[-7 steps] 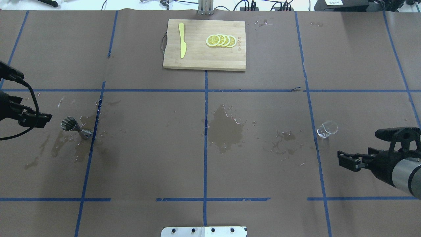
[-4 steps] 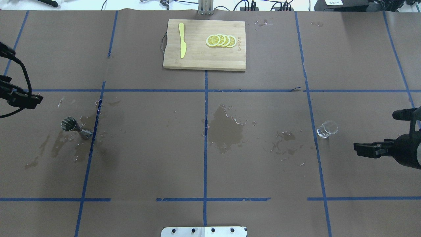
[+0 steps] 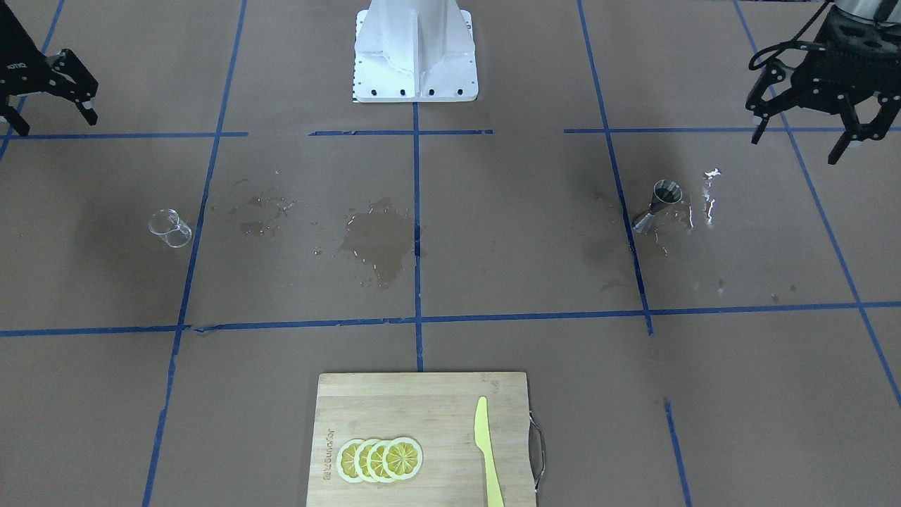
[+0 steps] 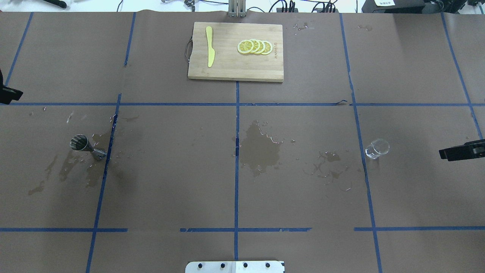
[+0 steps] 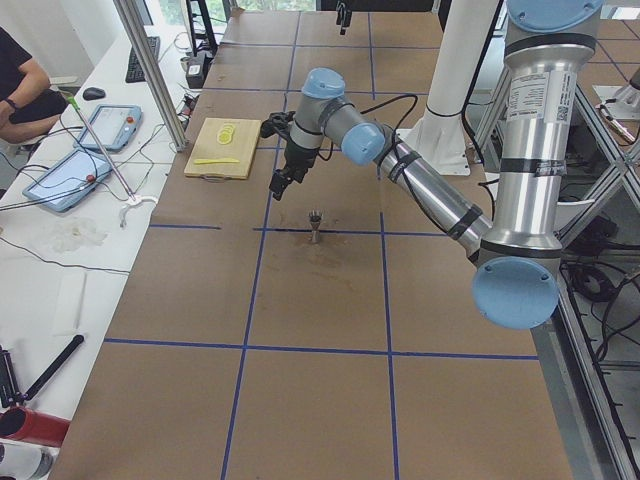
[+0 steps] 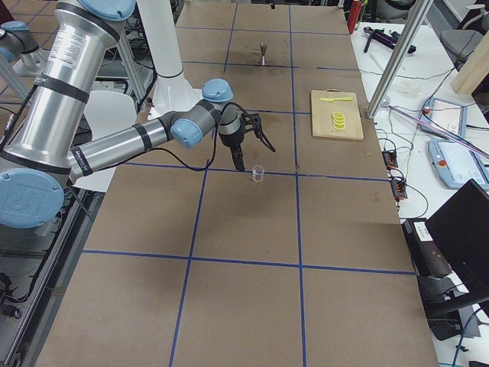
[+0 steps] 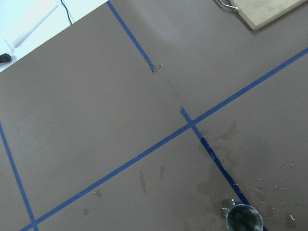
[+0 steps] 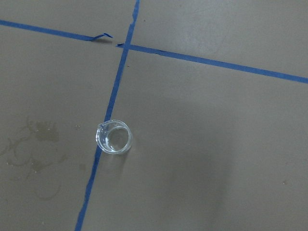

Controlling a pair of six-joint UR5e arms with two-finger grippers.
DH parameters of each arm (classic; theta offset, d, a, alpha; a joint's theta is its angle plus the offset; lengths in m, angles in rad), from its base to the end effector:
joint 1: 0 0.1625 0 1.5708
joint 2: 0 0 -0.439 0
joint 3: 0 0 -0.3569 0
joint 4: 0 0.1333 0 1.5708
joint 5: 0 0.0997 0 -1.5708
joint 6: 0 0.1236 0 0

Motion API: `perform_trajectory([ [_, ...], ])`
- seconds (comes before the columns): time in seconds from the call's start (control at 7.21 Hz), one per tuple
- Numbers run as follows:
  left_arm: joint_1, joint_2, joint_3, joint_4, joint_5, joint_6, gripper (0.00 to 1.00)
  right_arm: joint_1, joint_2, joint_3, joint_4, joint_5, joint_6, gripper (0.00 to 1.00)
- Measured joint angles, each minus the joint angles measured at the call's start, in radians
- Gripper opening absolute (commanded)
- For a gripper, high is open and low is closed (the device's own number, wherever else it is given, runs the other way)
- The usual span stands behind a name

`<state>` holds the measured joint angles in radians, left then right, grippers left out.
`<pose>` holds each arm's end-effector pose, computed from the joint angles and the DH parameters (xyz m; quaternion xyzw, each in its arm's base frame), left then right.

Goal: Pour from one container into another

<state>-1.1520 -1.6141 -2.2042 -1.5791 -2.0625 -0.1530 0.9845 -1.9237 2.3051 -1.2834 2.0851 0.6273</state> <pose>0.1118 -0.4356 0.3989 0.2479 0.3118 0.2021 0.8947 -0.1191 -0.3104 0.4642 0.1237 -0.3783 -0.0647 0.9151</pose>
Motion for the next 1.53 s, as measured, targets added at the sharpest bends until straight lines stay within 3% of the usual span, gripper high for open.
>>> perform_trajectory([
  [0.42, -0.162, -0.055, 0.189, -0.001, -0.169, 0.188, 1.00, 0.204, 0.091, -0.044, -0.263, 0.096, -0.389, 1.00],
  [0.69, -0.248, -0.081, 0.299, -0.003, -0.225, 0.281, 1.00, 0.379, 0.149, -0.175, -0.365, 0.185, -0.664, 1.00],
  [1.11, -0.344, -0.105, 0.464, -0.007, -0.298, 0.388, 1.00, 0.609, 0.233, -0.472, -0.391, 0.319, -0.944, 1.00],
  [1.53, -0.409, -0.064, 0.605, -0.017, -0.340, 0.462, 1.00, 0.714, 0.240, -0.555, -0.388, 0.363, -0.955, 1.00],
])
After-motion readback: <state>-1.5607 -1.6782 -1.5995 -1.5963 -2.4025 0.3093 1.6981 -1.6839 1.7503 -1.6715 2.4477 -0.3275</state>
